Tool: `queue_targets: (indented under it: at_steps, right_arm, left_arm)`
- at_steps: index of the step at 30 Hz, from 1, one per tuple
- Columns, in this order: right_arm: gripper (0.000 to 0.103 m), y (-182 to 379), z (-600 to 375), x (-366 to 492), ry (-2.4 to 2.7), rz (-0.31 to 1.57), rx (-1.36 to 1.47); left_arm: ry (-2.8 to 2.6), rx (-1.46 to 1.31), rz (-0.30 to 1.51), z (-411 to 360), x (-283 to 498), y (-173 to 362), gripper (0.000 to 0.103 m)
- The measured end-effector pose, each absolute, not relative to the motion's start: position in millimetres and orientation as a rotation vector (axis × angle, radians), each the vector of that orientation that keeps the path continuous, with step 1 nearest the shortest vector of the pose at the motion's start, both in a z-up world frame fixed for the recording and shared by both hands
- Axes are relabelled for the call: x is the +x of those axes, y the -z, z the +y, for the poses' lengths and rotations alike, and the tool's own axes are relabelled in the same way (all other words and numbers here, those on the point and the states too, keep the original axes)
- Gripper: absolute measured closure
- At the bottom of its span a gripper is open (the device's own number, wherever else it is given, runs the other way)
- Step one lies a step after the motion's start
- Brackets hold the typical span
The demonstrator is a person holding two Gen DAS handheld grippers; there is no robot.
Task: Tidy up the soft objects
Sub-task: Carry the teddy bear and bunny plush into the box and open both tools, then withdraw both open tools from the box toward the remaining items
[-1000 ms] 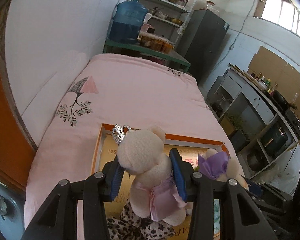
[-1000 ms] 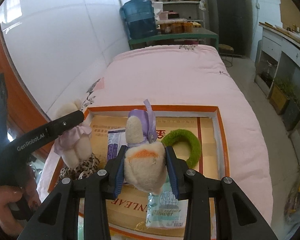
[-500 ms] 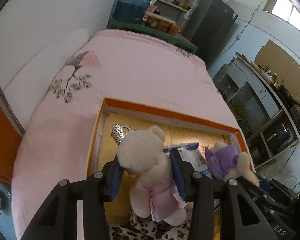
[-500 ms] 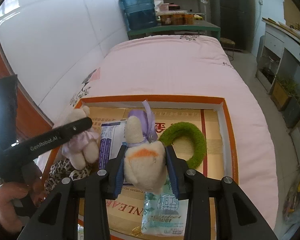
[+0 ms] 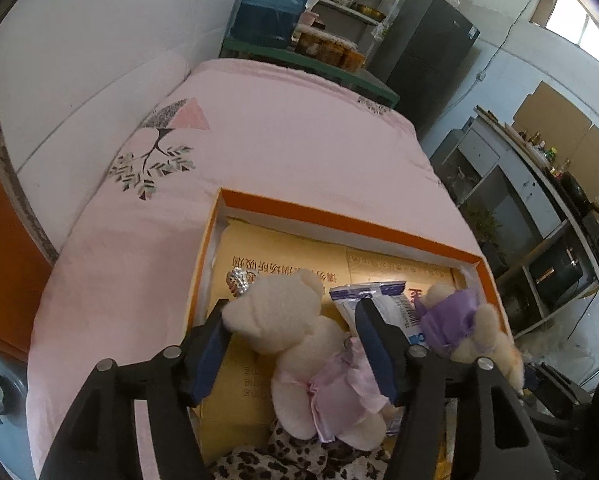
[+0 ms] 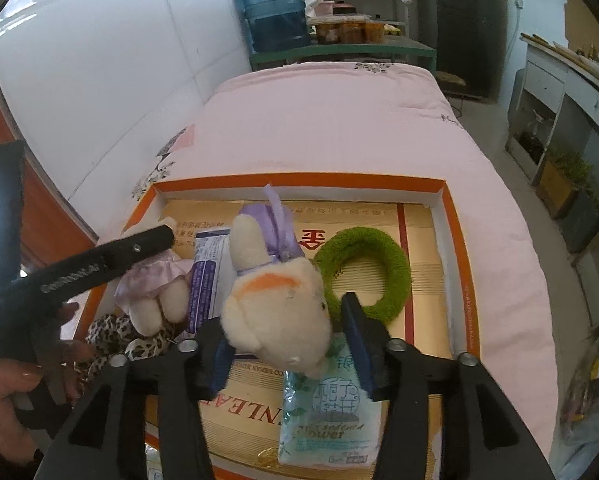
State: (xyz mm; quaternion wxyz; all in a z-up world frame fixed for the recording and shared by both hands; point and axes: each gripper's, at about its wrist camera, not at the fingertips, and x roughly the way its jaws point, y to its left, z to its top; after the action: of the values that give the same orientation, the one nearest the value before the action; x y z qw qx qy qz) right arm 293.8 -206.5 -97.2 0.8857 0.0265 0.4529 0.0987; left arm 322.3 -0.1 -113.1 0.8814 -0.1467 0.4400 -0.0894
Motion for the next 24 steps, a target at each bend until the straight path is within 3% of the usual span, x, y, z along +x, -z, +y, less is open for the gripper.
queue_targets:
  at_steps: [5, 24]
  right_arm:
    - [0.044, 94.3, -209.3, 288.5, -0.199, 0.940, 0.059]
    - [0.044, 59.0, -213.9, 251.0, -0.196, 0.869, 0.078]
  left_arm:
    - [0.192, -0.303, 0.887, -0.9, 314.7, 101.4, 0.038]
    - [0.208, -0.236, 0.774, -10.3, 267.0, 54.5, 0.038]
